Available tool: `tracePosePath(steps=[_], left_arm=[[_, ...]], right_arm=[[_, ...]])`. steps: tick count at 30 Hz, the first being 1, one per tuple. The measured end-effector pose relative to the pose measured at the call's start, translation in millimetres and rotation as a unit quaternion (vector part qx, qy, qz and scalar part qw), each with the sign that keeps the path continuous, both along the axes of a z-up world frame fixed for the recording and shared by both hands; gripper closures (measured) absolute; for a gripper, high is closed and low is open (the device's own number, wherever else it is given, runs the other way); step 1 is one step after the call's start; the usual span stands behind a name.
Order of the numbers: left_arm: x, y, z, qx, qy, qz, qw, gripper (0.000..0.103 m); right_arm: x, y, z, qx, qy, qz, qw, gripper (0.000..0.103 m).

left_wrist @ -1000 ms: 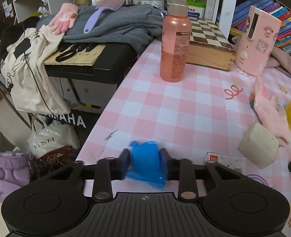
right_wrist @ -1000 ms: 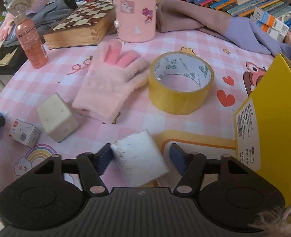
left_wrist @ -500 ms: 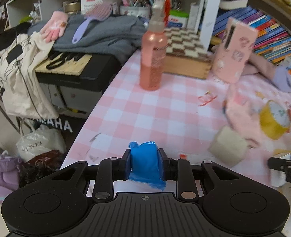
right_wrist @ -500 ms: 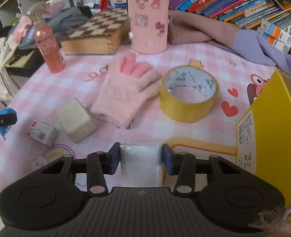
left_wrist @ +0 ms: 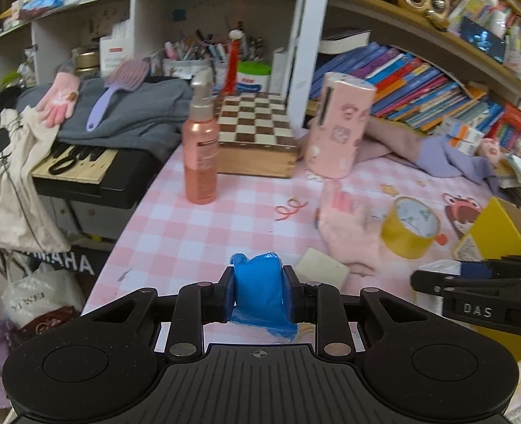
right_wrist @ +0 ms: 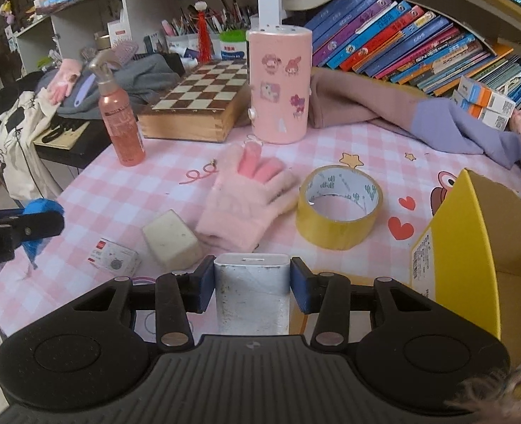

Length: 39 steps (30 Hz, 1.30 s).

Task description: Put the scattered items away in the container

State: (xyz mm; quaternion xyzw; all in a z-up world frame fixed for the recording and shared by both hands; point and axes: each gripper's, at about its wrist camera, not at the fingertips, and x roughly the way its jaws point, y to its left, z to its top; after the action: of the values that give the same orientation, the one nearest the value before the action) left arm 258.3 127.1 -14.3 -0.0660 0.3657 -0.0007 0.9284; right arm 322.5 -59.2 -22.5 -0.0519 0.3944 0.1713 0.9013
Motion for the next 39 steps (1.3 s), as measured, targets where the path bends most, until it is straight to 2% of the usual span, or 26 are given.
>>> tracePosePath(steps=[12,23,39], left_arm=[[-34.3,-10.3,19.6,0.01,-0.032,-0.022,0.9992,0.079],[-82.7,-26.4,33.3,0.02,-0.057,-0.041,0.9973,0.079],[-171.2,-46.0,32.6,0.02,-0.054,-0.084,0.9948,0.079]], right_arm=[[-39.9,-2.5,22.7,0.012,-0.038,0.002,0.999,0.061],[-97.0,-7.9,36.1,0.024,-0.06,0.012,0.998,0.061],[-203.9,-27.4,34.6,0.033,-0.063,-0.017,0.997,0.061]])
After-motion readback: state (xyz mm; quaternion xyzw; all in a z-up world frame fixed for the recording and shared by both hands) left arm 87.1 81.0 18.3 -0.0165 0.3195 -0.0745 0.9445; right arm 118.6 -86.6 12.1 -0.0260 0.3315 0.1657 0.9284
